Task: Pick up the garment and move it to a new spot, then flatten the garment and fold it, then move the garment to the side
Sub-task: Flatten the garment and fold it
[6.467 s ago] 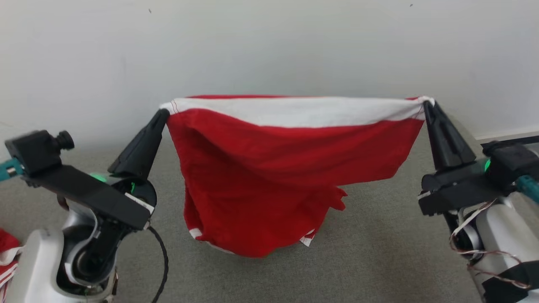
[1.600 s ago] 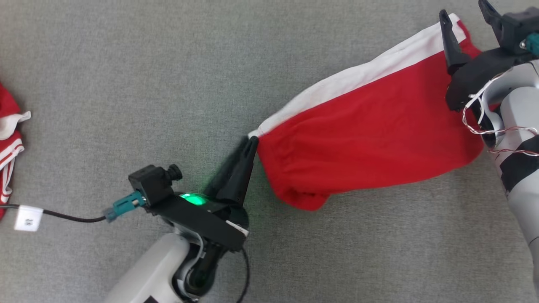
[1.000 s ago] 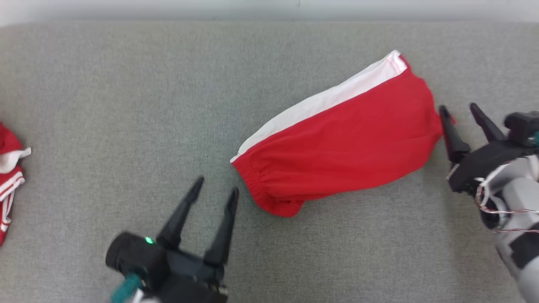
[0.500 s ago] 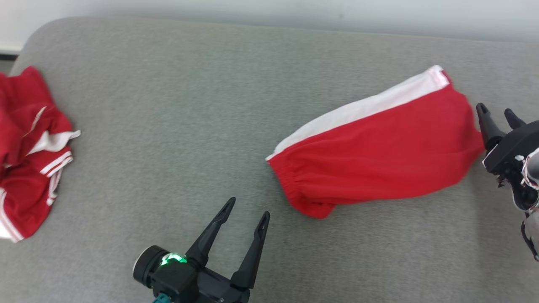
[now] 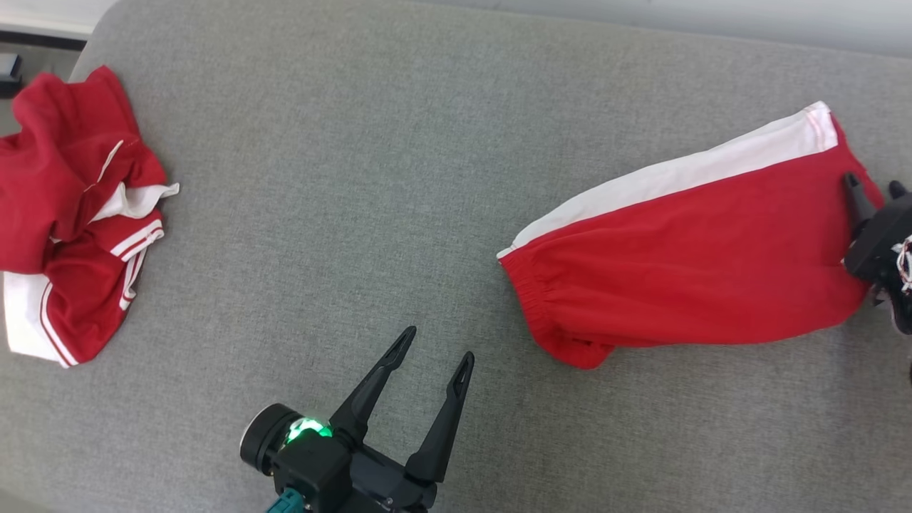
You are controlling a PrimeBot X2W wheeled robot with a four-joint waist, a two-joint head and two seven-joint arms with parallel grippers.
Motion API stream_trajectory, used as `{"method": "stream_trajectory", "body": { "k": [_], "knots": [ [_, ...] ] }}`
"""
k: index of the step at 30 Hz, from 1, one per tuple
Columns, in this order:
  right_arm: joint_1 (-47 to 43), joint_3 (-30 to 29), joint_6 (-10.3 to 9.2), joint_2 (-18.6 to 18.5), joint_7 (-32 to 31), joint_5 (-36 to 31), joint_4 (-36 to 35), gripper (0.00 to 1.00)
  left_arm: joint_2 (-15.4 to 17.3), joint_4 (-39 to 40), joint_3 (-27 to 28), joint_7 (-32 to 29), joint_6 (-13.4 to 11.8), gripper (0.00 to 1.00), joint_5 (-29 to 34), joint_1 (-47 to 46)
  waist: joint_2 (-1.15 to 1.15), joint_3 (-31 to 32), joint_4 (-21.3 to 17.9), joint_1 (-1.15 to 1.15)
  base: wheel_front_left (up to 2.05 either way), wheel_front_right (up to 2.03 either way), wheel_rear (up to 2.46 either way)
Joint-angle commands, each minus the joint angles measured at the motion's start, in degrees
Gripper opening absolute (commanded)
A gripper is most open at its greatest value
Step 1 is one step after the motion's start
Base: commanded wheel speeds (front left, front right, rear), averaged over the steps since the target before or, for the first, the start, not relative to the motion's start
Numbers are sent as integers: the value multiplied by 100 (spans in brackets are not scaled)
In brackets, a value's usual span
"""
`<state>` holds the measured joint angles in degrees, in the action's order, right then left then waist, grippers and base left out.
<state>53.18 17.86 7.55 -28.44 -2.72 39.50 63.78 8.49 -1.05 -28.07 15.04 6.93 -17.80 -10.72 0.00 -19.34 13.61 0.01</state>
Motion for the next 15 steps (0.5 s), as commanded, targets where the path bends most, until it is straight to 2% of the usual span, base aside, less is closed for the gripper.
{"method": "stream_trajectory", "body": {
  "k": [1,2,4,6,7,8,9,15],
  "knots": [
    [92,-40,-13,15,28,-52,136,89,-20,-8,-3,11,7,100,15,-80,0,-71,57,-1,0,0,0],
    [134,-62,-13,41,31,-87,247,83,-23,-16,-2,11,15,100,18,-85,0,-90,66,-1,0,0,0],
    [207,-94,-13,83,63,-118,402,80,-31,-35,2,11,29,100,26,-102,0,-112,78,-1,0,0,0],
    [232,-131,-13,147,83,-96,520,45,-35,-57,2,11,38,100,32,-122,0,-124,86,-1,0,0,0],
    [242,-170,-13,179,88,-42,560,39,-33,-69,5,11,42,100,35,-131,0,-127,85,-1,0,0,0],
    [251,-188,-13,192,89,-25,589,25,-27,-81,12,11,46,100,39,-134,0,-125,81,-1,0,0,0],
    [269,-227,-13,198,114,3,622,0,-20,-89,27,11,49,100,42,-129,0,-123,66,-1,0,0,0],
    [273,-281,-13,281,377,50,668,0,-39,-74,134,11,56,100,107,-24,0,6,-150,-1,0,0,0]
  ]
}}
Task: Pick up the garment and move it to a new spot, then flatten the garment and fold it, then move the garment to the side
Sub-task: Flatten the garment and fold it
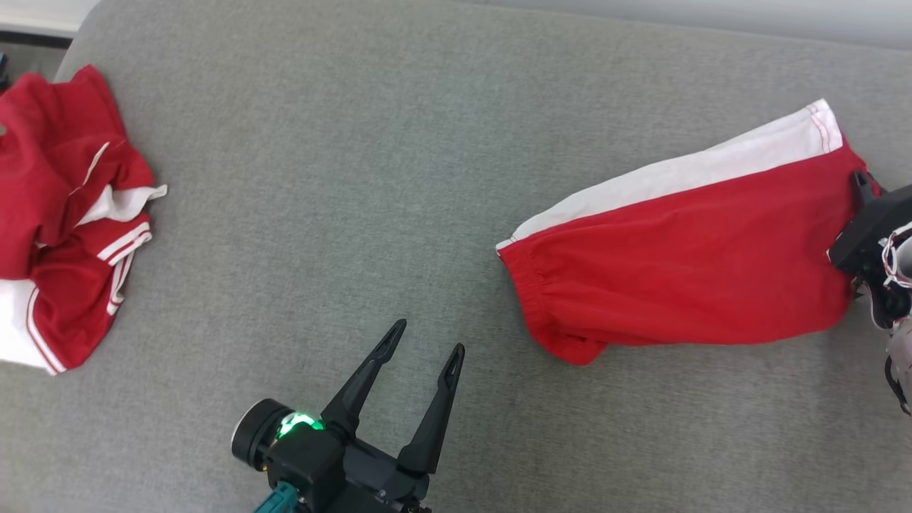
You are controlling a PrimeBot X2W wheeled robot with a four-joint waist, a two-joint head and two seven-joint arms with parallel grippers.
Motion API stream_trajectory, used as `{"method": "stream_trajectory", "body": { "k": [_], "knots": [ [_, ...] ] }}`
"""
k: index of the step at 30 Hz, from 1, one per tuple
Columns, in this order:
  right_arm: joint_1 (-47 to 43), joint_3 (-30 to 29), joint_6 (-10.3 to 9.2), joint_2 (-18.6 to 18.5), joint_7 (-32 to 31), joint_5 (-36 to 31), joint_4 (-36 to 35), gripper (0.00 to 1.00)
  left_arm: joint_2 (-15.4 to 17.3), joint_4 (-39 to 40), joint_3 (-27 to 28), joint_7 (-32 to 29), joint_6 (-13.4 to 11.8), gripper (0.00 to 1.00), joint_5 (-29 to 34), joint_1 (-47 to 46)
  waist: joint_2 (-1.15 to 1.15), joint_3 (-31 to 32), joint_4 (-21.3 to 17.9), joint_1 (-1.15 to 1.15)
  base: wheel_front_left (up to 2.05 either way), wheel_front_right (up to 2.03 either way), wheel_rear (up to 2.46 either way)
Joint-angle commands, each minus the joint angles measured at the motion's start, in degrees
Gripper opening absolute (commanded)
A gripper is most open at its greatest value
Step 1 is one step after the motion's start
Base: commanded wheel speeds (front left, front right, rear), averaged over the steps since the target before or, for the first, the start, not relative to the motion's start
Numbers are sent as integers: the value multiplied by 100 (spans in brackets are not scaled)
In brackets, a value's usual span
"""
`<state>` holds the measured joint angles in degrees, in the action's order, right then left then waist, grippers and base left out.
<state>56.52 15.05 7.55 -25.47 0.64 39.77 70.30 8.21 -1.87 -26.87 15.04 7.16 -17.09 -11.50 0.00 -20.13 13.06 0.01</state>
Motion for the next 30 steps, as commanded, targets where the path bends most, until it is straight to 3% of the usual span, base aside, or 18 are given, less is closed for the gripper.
{"method": "stream_trajectory", "body": {
  "k": [1,4,12,18,30],
  "knots": [
    [-107,9,-13,-30,76,36,-7,0,-20,14,26,11,34,100,53,83,0,128,-147,-1,0,0,0],
    [-271,6,-13,-77,195,124,-113,0,-27,66,85,11,18,100,130,150,0,286,-332,-1,0,0,0],
    [-1117,281,-13,-358,319,217,-559,0,-21,222,647,11,-414,100,336,651,0,780,-844,-1,0,0,0],
    [-1349,424,-13,-450,407,190,-705,0,28,204,787,11,-443,100,437,903,0,968,-946,-1,0,0,0],
    [-1225,908,-13,8,539,23,-1548,0,-152,27,704,11,-441,100,527,1222,0,1379,-1102,-1,0,0,0]
  ]
}}
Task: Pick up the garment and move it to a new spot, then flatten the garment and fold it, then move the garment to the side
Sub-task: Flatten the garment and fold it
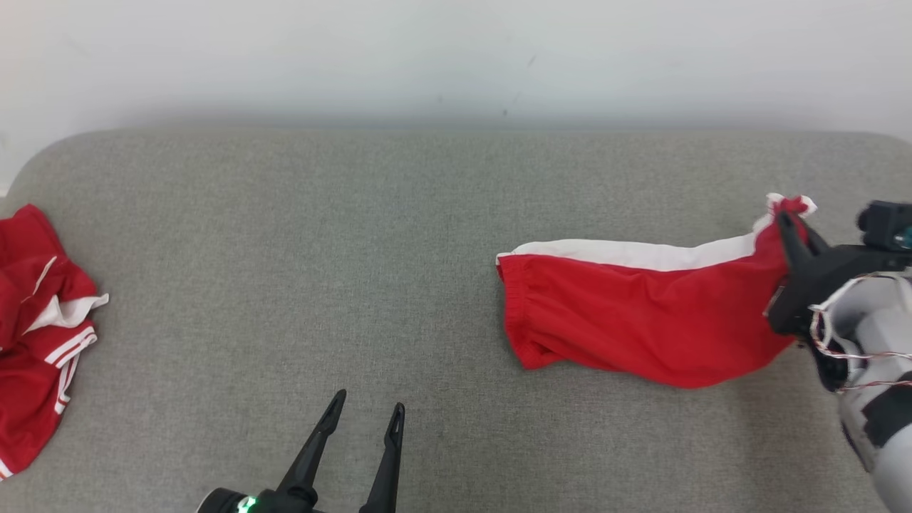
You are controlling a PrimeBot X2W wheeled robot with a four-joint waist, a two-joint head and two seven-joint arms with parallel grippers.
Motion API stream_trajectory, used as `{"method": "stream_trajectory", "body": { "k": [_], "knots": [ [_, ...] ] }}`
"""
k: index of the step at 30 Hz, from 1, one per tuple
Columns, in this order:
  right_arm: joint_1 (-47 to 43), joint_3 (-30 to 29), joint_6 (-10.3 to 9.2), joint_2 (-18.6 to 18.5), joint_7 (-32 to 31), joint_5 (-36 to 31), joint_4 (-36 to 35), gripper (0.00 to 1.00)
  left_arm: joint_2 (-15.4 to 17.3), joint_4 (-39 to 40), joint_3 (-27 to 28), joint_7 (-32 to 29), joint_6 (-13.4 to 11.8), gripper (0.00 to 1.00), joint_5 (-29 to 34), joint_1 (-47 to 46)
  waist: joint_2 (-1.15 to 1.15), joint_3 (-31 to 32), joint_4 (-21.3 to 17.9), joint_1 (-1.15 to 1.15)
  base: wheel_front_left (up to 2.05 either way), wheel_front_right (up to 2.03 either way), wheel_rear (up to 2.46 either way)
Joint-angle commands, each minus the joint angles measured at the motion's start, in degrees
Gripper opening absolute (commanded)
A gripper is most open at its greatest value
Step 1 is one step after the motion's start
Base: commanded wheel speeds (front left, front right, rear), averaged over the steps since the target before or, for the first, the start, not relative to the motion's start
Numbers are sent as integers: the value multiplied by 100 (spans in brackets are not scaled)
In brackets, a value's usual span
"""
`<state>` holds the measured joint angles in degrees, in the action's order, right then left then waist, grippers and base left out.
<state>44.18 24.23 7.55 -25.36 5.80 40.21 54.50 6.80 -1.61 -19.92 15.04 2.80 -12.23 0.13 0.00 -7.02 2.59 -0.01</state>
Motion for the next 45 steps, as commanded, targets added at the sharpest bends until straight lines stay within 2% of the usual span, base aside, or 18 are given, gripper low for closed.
{"method": "stream_trajectory", "body": {
  "k": [1,7,15,24,29,30,31,32,36,40,45],
  "knots": [
    [7,32,-13,43,6,-34,-65,0,-17,-20,-12,11,1,100,50,81,0,101,-66,1,0,0,0],
    [-51,290,-13,371,-98,-122,-638,0,-64,-86,-92,11,-7,100,78,110,0,221,-70,1,0,0,0],
    [-138,520,-13,899,-258,-394,-1093,0,-98,-124,-120,11,36,100,40,1,0,149,125,1,0,0,0],
    [-171,786,-13,1525,-404,-828,-800,0,-166,-195,-159,11,109,100,-11,-138,0,65,442,1,0,0,0],
    [-116,850,-13,1721,-419,-919,-576,0,-190,-224,-156,11,117,100,-10,-152,0,44,531,1,0,0,0],
    [-94,863,-13,1752,-418,-956,-523,27,-193,-227,-150,11,120,100,-7,-160,0,41,543,1,0,0,0],
    [-70,877,-13,1784,-387,-998,-486,48,-198,-227,-146,11,121,100,-3,-164,0,39,551,1,0,0,0],
    [-55,875,-13,1819,-355,-1020,-448,100,-207,-227,-137,11,120,100,-1,-164,0,37,554,1,0,0,0],
    [-99,938,-13,1965,-245,-948,-510,100,-223,-231,-86,11,94,100,-6,-115,0,64,493,1,0,0,0],
    [-218,1010,-13,2008,-66,-816,-866,100,-233,-232,-47,11,81,100,10,-33,0,128,334,1,0,0,0],
    [-452,888,-13,1649,235,-930,-1336,100,-232,-183,32,11,23,100,27,33,0,229,56,1,0,0,0]
  ]
}}
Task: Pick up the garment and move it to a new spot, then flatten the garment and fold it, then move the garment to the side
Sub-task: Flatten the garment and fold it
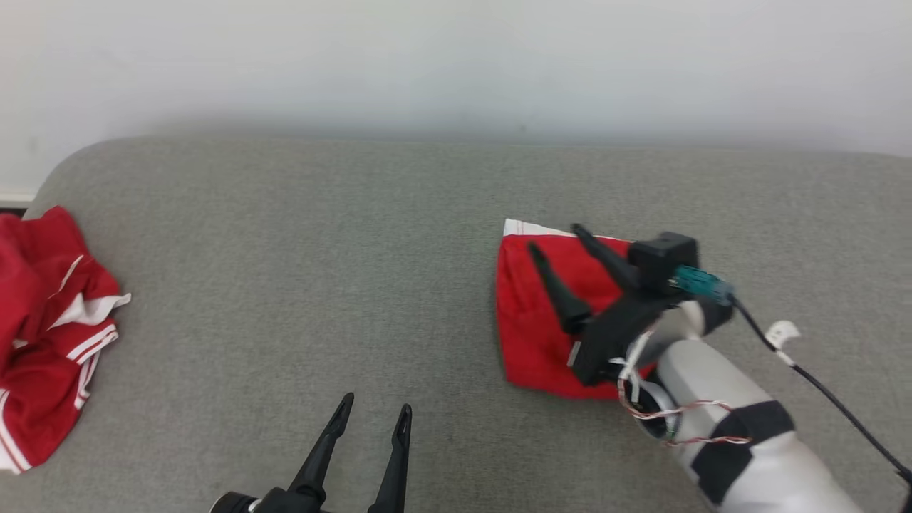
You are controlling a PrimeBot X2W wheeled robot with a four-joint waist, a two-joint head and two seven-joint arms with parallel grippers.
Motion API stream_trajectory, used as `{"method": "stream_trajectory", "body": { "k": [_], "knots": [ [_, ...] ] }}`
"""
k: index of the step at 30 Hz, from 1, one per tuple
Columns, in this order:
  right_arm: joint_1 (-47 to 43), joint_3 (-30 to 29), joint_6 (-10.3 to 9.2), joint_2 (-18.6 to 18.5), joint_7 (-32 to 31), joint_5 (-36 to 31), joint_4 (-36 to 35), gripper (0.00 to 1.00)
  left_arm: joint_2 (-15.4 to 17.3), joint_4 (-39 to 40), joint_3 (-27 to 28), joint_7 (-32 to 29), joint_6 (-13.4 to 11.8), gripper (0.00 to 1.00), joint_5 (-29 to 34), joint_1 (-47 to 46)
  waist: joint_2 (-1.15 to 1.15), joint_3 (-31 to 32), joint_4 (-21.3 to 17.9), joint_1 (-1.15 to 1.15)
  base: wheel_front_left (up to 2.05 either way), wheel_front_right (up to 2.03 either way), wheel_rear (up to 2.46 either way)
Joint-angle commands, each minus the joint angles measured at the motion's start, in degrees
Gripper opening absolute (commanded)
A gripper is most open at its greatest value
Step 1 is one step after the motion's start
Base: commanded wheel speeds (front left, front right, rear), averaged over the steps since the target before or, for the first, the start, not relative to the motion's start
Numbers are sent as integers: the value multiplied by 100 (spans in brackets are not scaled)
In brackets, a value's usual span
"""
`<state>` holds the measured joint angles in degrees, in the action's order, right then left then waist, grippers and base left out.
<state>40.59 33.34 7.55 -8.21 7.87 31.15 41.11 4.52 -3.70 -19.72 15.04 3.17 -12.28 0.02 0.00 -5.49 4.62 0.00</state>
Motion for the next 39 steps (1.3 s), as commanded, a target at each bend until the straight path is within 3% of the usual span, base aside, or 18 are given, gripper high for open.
{"method": "stream_trajectory", "body": {
  "k": [1,9,13,21,28,39],
  "knots": [
    [-178,-97,-13,-147,101,-71,-50,100,-4,30,25,11,-16,100,33,67,0,98,-205,0,0,0,0],
    [-973,-873,-13,-673,573,-635,-237,100,-11,86,190,11,-132,100,-27,172,0,228,-688,0,0,0,0],
    [-1437,-1284,-13,-702,701,-948,-495,100,-18,99,276,11,-177,100,-74,227,0,272,-877,0,0,0,0],
    [-2641,-1831,-13,-532,738,-1524,-1808,100,-27,119,472,11,-258,100,-129,424,0,501,-1150,0,0,0,0],
    [-3560,-2227,-13,-360,730,-1849,-2621,100,-52,156,551,11,-306,100,-43,566,0,636,-1133,0,0,0,0],
    [-4275,-2445,-13,-96,731,-2069,-3000,100,-103,132,535,11,-268,100,131,724,0,668,-962,0,0,0,0]
  ]
}}
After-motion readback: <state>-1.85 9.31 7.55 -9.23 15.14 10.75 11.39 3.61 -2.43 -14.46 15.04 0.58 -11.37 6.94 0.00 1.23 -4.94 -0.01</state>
